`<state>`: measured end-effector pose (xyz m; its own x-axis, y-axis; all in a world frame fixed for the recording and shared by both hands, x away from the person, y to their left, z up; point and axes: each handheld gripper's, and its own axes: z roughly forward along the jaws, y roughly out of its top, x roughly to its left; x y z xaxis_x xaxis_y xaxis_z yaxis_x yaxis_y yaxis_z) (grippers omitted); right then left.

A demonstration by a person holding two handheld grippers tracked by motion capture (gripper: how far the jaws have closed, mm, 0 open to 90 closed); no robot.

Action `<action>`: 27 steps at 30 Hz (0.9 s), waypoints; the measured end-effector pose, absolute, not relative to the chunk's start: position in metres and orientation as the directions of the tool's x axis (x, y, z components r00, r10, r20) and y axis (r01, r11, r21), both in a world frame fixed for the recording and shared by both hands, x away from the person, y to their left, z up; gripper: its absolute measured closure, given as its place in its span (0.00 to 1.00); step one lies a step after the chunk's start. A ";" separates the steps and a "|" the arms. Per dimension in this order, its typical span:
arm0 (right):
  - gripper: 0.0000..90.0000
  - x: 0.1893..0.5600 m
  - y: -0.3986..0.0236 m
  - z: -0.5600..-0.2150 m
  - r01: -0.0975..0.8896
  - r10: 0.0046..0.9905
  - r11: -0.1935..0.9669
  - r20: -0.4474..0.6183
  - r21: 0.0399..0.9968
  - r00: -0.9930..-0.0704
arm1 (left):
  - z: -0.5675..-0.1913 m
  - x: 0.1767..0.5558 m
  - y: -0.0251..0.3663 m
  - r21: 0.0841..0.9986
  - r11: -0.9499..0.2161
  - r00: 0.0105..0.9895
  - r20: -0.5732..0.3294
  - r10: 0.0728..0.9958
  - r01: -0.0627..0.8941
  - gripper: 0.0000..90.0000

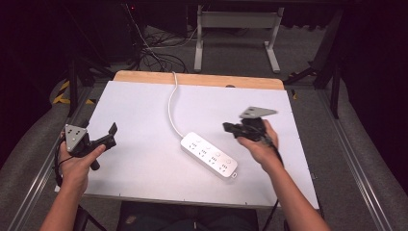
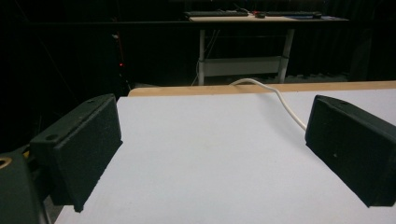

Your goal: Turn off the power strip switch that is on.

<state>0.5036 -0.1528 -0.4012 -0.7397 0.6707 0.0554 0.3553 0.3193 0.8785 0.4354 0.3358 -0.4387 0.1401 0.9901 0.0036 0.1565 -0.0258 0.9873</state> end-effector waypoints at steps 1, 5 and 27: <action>1.00 0.500 -0.168 -0.401 0.352 0.690 0.281 0.067 0.893 -0.721 | -0.439 0.436 0.335 0.987 -0.026 0.142 0.004 0.990 0.156 0.05; 1.00 0.482 -0.221 -0.410 0.258 0.756 0.117 0.082 0.959 -0.649 | -0.439 0.437 0.335 0.988 -0.026 0.144 0.004 0.990 0.154 0.05; 1.00 0.448 -0.255 -0.434 0.034 0.896 -0.024 0.037 0.999 -0.443 | -0.438 0.436 0.333 0.989 -0.022 0.140 0.002 0.990 0.144 0.05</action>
